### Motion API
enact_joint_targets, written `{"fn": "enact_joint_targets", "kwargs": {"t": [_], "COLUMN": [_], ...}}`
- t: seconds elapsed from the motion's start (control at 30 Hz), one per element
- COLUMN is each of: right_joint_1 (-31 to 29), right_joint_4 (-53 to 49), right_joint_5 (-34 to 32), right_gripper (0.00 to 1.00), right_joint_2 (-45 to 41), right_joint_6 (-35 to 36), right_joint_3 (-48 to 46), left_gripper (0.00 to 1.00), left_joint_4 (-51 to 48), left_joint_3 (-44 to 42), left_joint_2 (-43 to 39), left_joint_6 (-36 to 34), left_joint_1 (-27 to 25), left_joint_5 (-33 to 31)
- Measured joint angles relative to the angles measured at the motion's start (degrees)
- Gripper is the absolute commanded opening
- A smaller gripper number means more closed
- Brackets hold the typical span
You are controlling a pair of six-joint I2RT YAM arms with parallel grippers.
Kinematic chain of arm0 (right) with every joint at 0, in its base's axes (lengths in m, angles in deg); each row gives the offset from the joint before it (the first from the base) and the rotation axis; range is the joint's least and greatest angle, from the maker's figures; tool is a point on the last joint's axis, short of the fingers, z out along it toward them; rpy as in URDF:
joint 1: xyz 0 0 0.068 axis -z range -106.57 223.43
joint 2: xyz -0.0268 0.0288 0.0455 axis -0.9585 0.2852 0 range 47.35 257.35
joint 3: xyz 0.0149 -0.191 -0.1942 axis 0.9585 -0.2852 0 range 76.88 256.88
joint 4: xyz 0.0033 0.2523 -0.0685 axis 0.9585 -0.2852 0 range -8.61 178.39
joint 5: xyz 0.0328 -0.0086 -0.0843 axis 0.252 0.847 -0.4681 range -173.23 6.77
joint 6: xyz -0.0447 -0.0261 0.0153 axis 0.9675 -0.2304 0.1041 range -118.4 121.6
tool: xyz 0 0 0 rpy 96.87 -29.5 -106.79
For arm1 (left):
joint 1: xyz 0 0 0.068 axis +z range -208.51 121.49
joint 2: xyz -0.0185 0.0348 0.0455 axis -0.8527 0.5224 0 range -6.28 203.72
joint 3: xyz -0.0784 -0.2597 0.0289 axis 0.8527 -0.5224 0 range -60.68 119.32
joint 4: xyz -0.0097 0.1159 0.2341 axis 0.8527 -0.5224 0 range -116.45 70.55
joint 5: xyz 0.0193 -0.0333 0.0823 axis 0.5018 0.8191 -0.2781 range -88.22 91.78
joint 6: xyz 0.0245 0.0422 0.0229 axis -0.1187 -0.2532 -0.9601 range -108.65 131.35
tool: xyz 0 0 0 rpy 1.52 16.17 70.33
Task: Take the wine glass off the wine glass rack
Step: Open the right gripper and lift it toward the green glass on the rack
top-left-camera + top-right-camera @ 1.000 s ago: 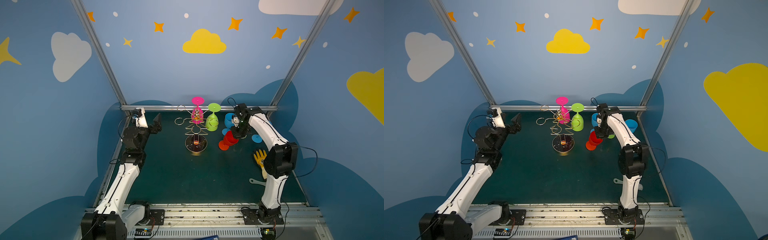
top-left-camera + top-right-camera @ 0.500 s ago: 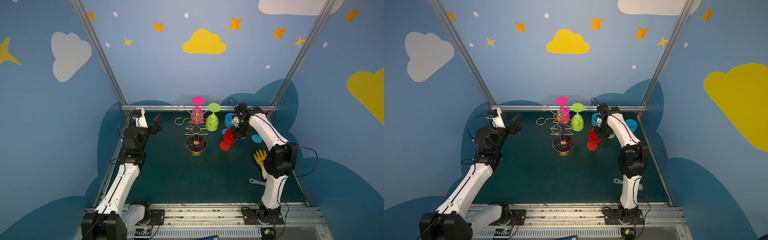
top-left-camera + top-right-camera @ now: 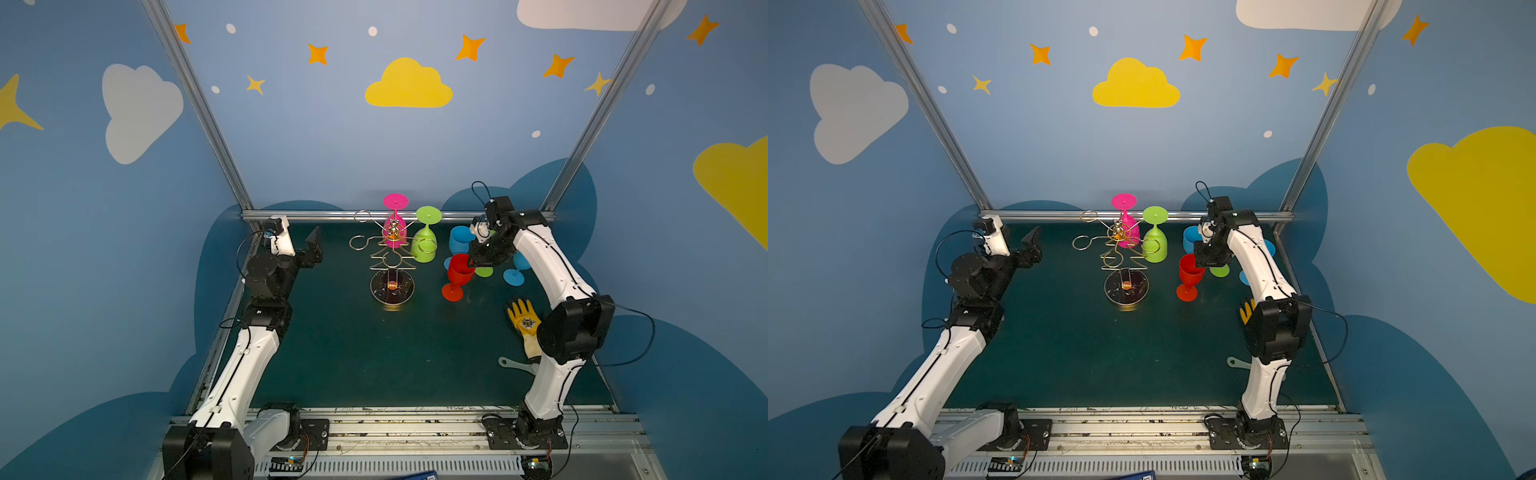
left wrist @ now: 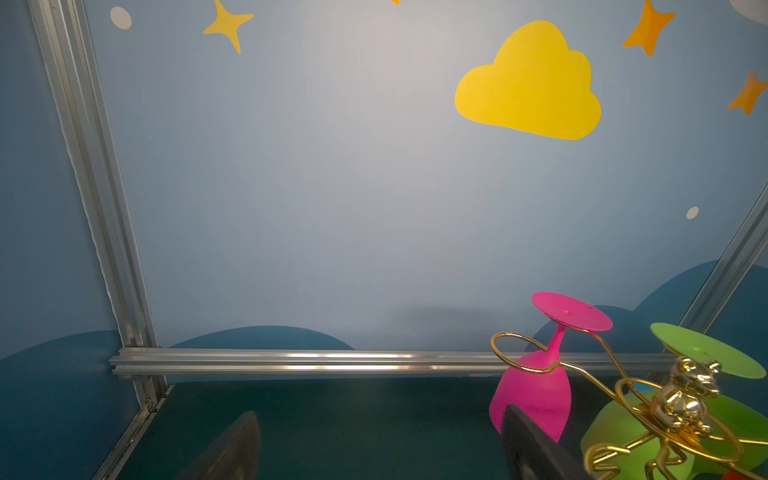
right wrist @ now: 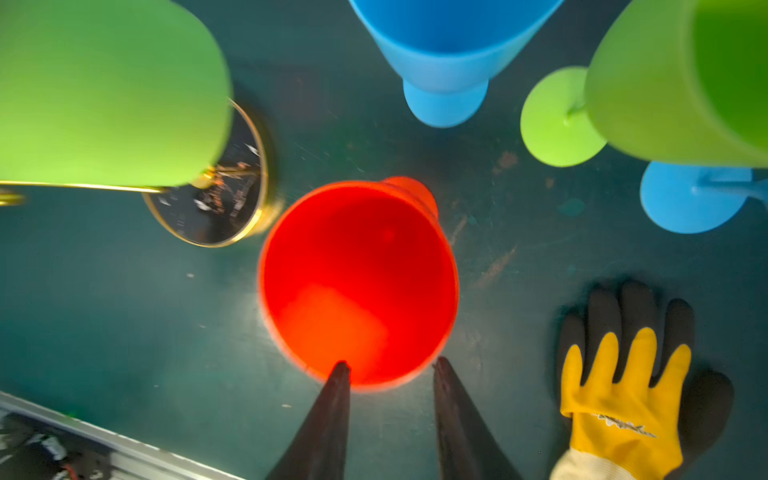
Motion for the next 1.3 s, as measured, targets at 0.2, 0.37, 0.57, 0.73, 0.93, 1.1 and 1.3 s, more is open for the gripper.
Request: {"fn": "enact_joint_targets", "kwargs": {"t": [0.2,0.37,0.57,0.73,0.93,1.1,1.3], "right_joint_1": [2.71,4.13,4.31,4.17,2.60,0.92,-0.35], "right_joint_4": [7.52,27.47,42.25,51.01,55.12,57.07,58.34], "right_joint_5": [7.63,16.46,22.03,26.45,28.06,28.33,28.46], "right_gripper": [0.40,0.48,0.55,0.57,0.57,0.57,0.57], "right_joint_2": [-10.05,-21.38,-21.51,-17.35,-11.61,-8.24,-4.55], "right_joint_6": [-2.56,-8.39,-16.15,-22.08,-25.97,-28.04,-29.81], "right_joint_3": [-5.25,-22.45,-27.41,-26.10,-22.25,-19.04,-14.97], "left_gripper": [0.89,0.90,0.90,0.90,0.90,0.90,0.90], "left_joint_4": [0.00,0.02,0.00,0.00,0.00,0.00,0.00], "left_joint_3": [0.00,0.00,0.00,0.00,0.00,-0.02,-0.02], "left_joint_2": [0.00,0.00,-0.02,-0.04,-0.13,-0.13,-0.13], "left_joint_6": [0.00,0.13,0.22,0.31,0.33,0.33,0.37], "left_joint_1": [0.00,0.04,0.15,0.15,0.22,0.22,0.24], "left_joint_5": [-0.09,-0.15,-0.26,-0.26,-0.39,-0.42,-0.42]}}
